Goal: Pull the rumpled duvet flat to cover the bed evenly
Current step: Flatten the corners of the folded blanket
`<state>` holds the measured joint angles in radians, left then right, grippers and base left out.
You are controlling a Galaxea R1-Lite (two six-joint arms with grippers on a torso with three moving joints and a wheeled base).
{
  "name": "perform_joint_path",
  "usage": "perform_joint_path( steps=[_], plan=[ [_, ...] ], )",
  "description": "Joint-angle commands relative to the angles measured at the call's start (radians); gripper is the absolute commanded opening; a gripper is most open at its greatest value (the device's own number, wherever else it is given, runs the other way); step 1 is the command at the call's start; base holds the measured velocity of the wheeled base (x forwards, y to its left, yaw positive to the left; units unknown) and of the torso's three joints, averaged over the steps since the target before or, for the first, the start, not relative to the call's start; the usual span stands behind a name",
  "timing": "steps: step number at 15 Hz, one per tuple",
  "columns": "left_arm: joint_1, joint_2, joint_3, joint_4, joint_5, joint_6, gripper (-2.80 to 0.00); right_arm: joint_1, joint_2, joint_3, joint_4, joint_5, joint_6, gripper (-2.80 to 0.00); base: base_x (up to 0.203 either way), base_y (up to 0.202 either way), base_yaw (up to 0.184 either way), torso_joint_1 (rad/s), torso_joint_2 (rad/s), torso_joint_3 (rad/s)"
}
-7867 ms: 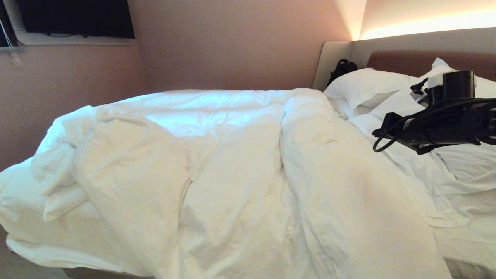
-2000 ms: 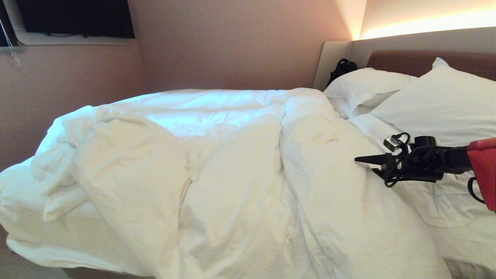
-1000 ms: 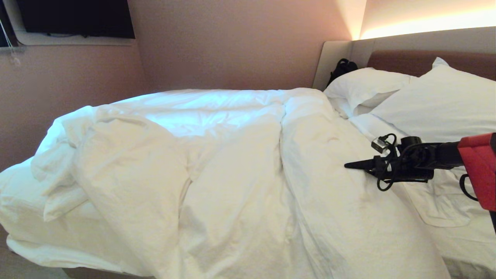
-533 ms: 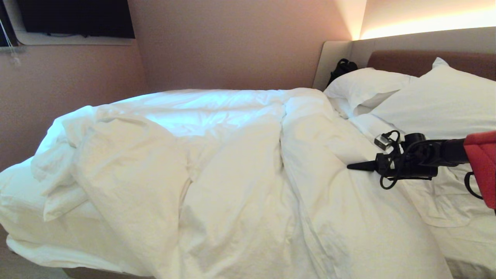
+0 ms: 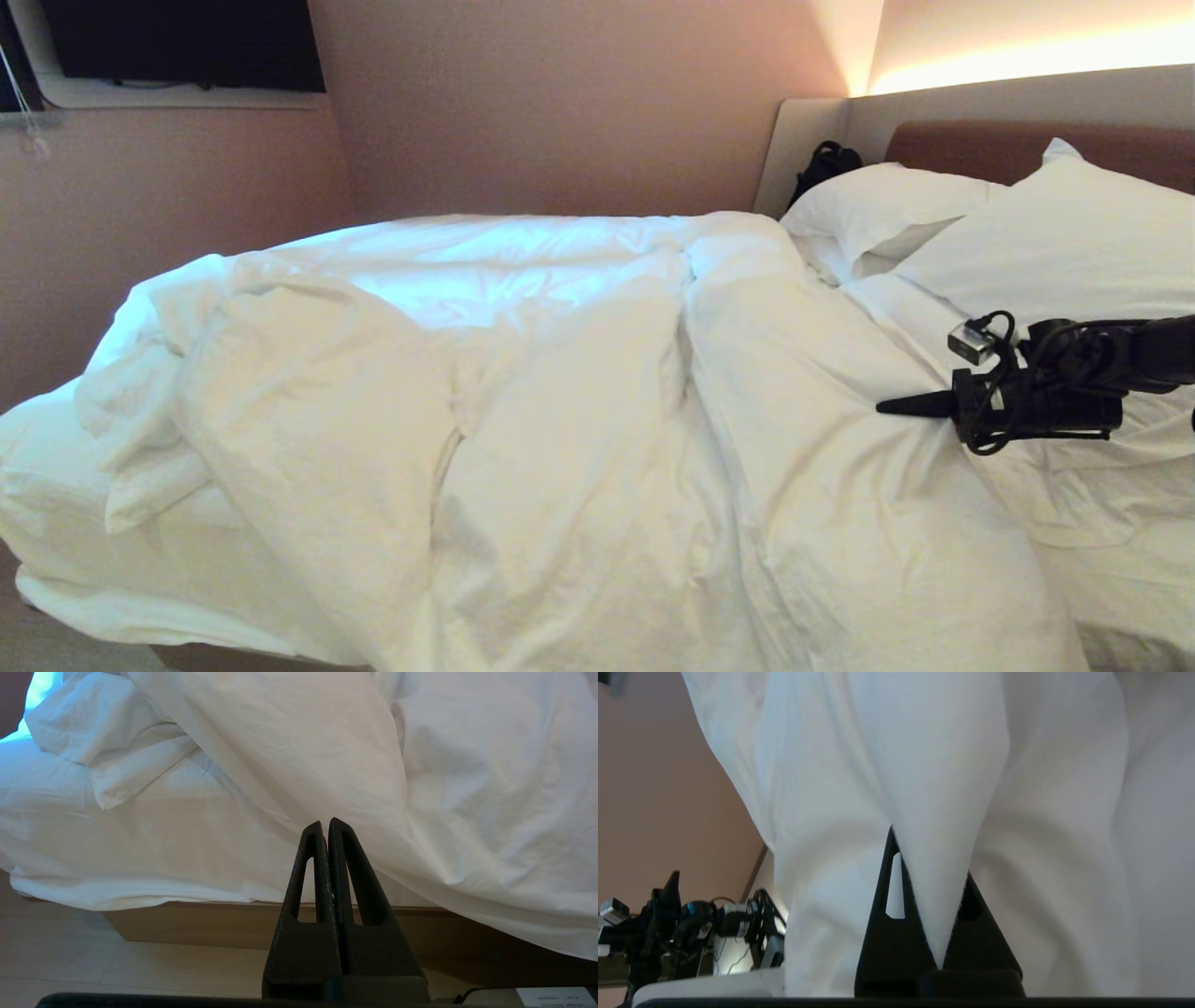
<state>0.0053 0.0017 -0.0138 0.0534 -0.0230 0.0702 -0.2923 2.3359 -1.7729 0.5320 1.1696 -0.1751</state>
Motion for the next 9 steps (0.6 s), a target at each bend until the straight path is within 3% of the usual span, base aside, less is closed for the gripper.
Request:
perform_joint_path(
  steps=[1,4,9],
  plan=[
    [0.001,0.0,0.0,0.0,0.0,0.0,-2.8,-0.007,-0.068,0.056,0.093,-0.031,-0.151,-2.8,0.0,0.0,0.0,0.0,0.0,0.0],
    [0.001,0.001,0.0,0.0,0.0,0.0,-2.8,-0.033,-0.145,0.149,0.157,-0.035,-0.258,-2.8,0.0,0.0,0.0,0.0,0.0,0.0],
    [0.001,0.0,0.0,0.0,0.0,0.0,-2.8,-0.088,-0.175,0.161,0.207,-0.052,-0.27,-2.8,0.0,0.0,0.0,0.0,0.0,0.0]
  ],
)
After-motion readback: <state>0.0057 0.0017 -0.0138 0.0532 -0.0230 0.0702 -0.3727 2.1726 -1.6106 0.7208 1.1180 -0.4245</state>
